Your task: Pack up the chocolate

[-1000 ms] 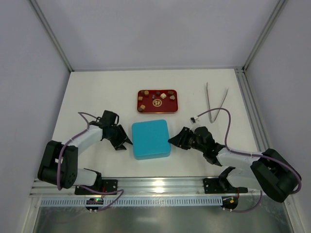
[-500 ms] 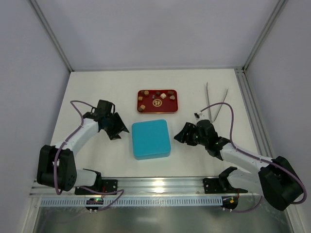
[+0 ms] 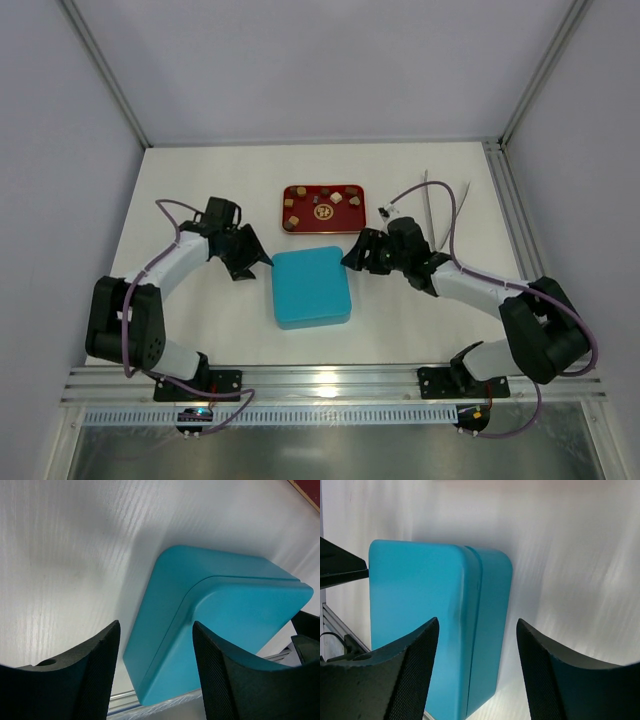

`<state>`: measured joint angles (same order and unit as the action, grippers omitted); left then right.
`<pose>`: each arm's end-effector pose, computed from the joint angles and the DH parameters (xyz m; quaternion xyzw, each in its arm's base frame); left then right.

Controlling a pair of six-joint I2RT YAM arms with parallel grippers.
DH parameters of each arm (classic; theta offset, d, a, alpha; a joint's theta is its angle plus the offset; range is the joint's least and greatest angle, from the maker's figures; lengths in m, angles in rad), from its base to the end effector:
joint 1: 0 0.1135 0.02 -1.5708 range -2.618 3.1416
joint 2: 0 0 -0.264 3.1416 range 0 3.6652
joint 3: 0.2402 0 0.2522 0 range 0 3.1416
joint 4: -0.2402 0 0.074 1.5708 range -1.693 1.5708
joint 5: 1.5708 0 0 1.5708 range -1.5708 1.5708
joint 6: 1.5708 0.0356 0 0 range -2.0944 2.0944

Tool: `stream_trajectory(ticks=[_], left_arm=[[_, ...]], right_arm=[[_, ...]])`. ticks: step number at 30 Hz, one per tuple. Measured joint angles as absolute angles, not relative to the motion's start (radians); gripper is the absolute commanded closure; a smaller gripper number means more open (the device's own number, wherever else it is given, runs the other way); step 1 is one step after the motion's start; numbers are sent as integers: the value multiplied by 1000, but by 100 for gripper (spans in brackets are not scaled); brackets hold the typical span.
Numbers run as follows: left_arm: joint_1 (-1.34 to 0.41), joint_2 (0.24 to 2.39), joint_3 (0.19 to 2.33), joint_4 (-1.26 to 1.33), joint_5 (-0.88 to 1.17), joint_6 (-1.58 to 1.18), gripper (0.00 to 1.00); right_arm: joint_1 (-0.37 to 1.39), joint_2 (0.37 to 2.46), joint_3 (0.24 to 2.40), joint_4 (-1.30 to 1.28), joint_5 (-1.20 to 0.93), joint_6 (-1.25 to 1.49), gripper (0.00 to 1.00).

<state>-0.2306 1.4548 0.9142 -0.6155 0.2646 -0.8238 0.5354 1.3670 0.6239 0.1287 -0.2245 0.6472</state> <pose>0.2646 -0.0717 0.2019 -0.2575 0.9356 -0.2142 0.1114 0.2337 0.1478 0.1878 -0.0022 0.8837 0.3375 0.3242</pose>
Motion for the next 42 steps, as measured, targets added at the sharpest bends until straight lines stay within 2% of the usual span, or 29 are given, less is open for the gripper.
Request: stream_trajectory(ticks=[11, 34, 42], left_arm=[[-245, 1511, 913, -546, 322, -814, 40], [-301, 1582, 942, -494, 374, -810, 41], [-306, 1610, 974, -507, 374, -806, 41]], right_arm=[[526, 1513, 699, 159, -243, 622, 34], [538, 1596, 711, 307, -231, 699, 58], [553, 1622, 703, 376, -177, 715, 61]])
